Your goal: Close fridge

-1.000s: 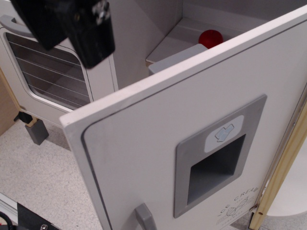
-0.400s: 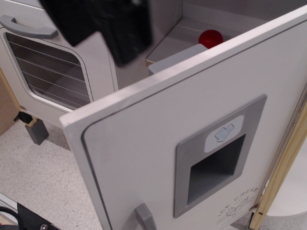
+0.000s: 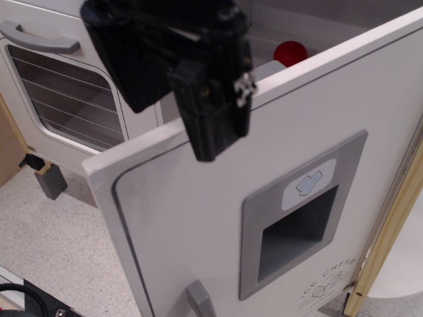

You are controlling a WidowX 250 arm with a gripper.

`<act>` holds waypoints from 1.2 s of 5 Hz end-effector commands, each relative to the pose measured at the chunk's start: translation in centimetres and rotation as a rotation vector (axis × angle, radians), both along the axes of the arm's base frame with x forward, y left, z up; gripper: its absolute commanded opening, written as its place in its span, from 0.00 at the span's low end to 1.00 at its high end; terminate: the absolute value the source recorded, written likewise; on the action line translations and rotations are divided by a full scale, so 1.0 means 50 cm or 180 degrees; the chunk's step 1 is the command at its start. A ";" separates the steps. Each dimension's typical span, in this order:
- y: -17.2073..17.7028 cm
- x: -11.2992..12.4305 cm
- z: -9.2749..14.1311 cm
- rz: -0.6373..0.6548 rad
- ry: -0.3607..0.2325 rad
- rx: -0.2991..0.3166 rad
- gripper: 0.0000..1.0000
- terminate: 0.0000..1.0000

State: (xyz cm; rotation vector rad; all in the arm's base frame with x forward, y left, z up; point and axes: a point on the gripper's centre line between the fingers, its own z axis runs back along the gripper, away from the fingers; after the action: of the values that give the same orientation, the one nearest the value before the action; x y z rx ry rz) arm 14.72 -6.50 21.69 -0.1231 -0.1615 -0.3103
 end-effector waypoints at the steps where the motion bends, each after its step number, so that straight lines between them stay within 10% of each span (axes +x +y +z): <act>1: 0.036 0.064 0.011 0.0082 -0.0095 0.0070 1.00 0.00; 4: 0.075 0.154 0.070 0.0353 -0.0186 -0.0011 1.00 0.00; 6: 0.041 0.075 0.057 0.0174 -0.0124 -0.0053 1.00 0.00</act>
State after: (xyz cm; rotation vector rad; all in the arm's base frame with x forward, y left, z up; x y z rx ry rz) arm 18.26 -4.75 23.95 -0.1298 -0.1884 -0.2530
